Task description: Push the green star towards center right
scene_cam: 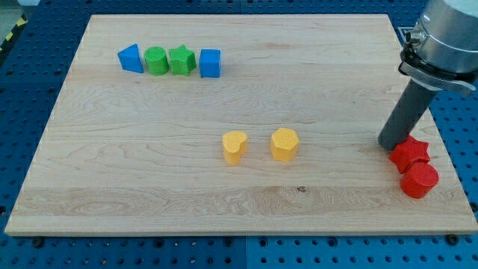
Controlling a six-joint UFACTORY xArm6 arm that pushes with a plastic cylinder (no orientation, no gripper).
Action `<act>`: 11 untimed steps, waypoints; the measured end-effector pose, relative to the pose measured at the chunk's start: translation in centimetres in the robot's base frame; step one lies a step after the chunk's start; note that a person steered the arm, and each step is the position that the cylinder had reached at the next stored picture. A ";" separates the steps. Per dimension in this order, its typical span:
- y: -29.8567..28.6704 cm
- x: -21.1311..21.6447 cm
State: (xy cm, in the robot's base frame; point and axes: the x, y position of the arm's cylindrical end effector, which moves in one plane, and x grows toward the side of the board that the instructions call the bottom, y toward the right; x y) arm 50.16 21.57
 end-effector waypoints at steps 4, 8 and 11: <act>-9.7 -14.5; -35.3 -23.6; -33.6 -15.1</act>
State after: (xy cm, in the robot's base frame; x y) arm 35.05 -12.04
